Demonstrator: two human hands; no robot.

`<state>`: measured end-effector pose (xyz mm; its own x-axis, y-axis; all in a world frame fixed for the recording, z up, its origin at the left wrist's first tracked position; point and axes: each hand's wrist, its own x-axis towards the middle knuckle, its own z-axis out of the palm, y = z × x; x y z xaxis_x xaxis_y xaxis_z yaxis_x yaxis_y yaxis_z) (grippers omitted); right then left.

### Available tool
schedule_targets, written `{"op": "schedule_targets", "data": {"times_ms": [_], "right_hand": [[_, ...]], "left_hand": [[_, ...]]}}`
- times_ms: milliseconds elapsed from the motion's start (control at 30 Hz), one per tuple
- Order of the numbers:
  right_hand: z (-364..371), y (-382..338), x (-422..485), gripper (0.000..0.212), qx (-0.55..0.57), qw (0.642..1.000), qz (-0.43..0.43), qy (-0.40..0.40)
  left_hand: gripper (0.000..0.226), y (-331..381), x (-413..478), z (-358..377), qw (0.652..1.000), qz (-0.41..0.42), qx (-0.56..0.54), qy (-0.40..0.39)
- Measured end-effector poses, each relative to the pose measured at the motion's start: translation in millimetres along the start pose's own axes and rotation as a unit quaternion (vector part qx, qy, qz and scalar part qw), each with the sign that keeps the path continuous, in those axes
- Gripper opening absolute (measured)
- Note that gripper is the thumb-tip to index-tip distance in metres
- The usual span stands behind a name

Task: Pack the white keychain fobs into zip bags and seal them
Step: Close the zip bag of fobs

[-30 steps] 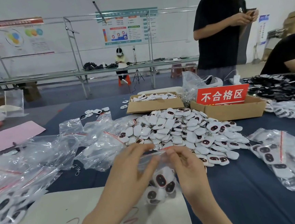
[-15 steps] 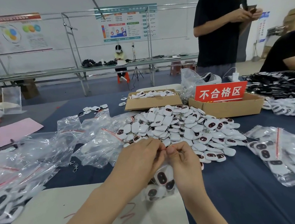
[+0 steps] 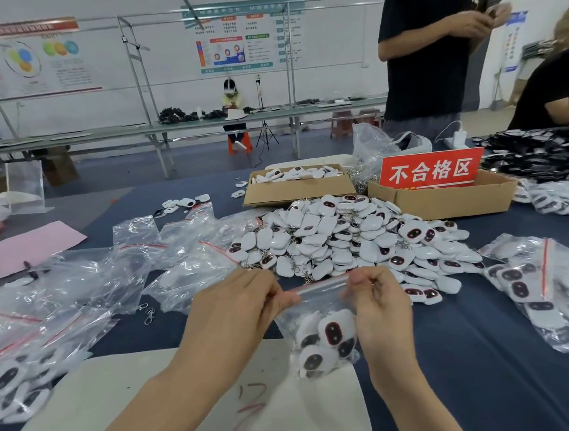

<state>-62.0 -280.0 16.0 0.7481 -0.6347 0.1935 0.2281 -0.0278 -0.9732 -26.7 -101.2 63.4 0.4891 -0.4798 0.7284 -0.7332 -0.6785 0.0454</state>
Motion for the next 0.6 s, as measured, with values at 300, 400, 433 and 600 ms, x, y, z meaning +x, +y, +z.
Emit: {"op": "schedule_targets", "data": {"times_ms": [300,400,433,600], "right_hand": [[-13,2,12,0.027,0.025,1.000,0.011,0.011],[-26,-3,20,0.028,0.021,1.000,0.010,0.011],[-30,-6,23,0.027,0.017,1.000,0.006,0.014],[-74,-31,42,0.021,-0.002,0.997,-0.064,0.049]], "left_hand": [[0.050,0,10,7,0.989,-0.046,-0.095,-0.101],[0.021,2,14,16,0.984,-0.058,-0.122,-0.117],[0.015,5,18,19,0.983,-0.065,-0.123,-0.118],[0.040,40,53,40,0.940,-0.131,-0.284,-0.135]]}}
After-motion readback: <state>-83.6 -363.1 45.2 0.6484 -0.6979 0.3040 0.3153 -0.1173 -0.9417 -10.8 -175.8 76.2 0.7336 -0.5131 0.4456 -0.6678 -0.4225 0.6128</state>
